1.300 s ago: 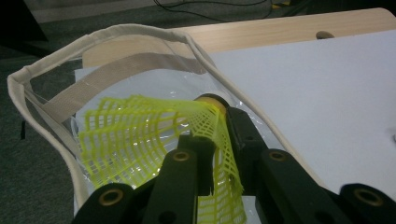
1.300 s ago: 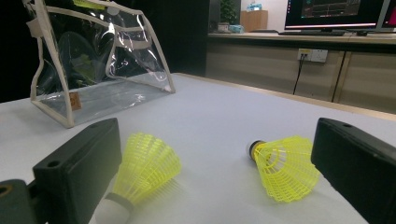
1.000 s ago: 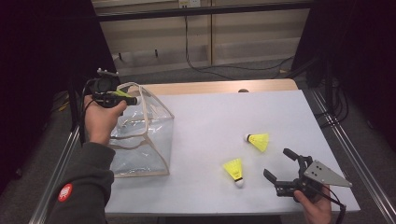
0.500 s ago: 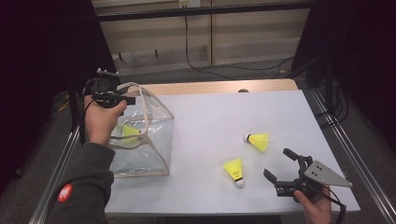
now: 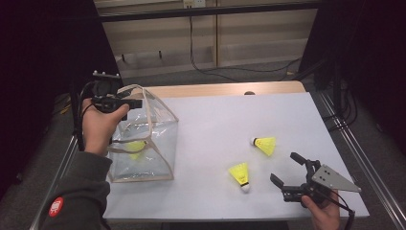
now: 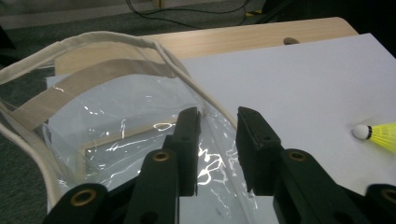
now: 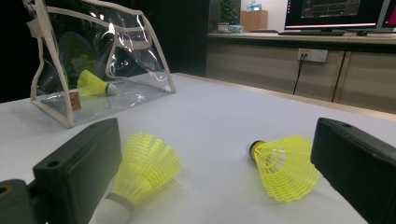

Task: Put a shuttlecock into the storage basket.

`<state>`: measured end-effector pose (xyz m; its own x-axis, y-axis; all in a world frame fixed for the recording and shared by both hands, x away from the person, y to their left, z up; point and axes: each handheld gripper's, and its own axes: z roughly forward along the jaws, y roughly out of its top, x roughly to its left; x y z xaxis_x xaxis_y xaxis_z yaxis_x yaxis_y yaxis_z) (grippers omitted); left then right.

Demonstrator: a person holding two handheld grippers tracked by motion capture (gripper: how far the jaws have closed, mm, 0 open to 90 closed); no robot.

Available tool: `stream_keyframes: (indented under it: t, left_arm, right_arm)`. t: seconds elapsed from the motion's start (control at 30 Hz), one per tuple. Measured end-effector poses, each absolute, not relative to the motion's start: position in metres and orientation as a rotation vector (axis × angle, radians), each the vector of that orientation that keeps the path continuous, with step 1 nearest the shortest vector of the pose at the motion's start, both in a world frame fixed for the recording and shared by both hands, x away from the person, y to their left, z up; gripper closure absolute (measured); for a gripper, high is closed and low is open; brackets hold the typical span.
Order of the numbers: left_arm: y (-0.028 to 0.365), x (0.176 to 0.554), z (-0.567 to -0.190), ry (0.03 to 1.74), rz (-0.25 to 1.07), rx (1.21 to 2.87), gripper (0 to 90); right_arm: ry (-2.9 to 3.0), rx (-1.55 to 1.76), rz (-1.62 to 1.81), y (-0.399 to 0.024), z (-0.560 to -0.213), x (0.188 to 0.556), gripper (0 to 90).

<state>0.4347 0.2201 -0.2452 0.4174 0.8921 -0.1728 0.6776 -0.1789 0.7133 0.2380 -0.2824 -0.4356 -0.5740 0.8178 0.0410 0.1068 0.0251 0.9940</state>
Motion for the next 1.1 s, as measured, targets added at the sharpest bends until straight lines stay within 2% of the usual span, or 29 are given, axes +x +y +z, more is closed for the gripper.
stream_keyframes:
  t: [0.93, 1.1]
  left_arm:
    - [0.194, 0.416, -0.236, 1.154, 0.233, 1.987, 48.6]
    - [0.184, 0.413, -0.235, 1.112, 0.211, 2.002, 43.0]
  right_arm:
    - [1.735, 0.942, 1.602, -0.282, -0.435, 0.238, 1.7]
    - [1.736, 0.941, 1.602, -0.282, -0.435, 0.238, 1.7]
